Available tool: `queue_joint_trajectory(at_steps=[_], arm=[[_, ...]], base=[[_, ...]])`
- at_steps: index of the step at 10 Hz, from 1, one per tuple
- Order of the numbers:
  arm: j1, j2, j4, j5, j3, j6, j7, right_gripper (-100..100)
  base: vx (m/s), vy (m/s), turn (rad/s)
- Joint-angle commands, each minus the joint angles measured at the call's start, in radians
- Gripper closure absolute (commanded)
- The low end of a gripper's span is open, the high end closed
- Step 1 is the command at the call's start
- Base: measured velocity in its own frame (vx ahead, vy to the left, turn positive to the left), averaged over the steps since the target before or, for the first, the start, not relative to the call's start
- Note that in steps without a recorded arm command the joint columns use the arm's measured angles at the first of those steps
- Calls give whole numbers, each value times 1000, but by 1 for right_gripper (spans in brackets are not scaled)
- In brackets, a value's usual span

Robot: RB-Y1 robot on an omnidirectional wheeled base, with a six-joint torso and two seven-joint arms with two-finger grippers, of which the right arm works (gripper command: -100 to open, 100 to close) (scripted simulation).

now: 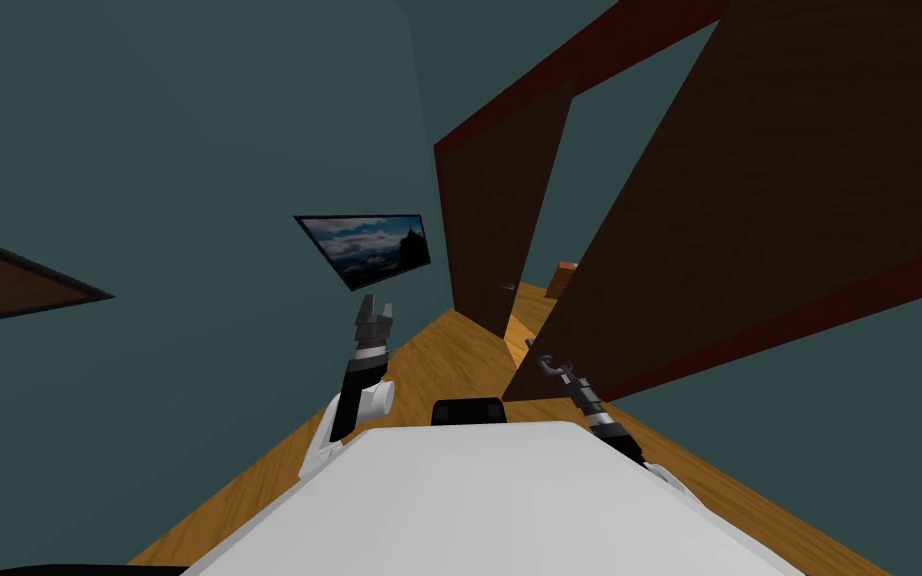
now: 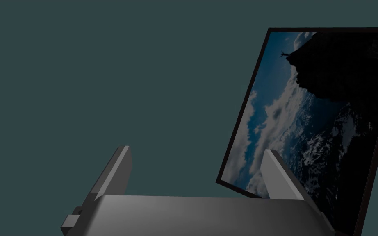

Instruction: Pull the door open

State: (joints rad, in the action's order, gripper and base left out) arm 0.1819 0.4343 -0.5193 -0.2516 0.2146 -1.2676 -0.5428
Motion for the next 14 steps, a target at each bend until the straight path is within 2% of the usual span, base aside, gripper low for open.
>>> queue_joint_trajectory(at_steps=[1, 2, 3, 4, 6, 10, 11, 13, 14], arm=[[-5, -7, 19, -8, -9, -23, 0, 100], [-5, -7, 19, -8, -9, -23, 0, 100], [-7, 1, 14, -3, -2, -10, -2, 100], [-19, 4, 21, 20, -32, -2, 7, 100], [-34, 7, 22, 49, -69, 9, 17, 100], [-34, 7, 22, 49, -69, 9, 17, 100], [-43, 9, 22, 67, -91, 16, 23, 100], [-43, 9, 22, 67, -91, 16, 23, 100], [-53, 12, 23, 87, -115, 24, 29, 100]], base=[[-249, -75, 143], [-159, -41, 46], [-51, -18, -12], [-125, -25, 63], [-182, -42, 98], [-39, -1, -6], [-53, -9, 50], [-53, -20, 28], [-67, -31, 46]])
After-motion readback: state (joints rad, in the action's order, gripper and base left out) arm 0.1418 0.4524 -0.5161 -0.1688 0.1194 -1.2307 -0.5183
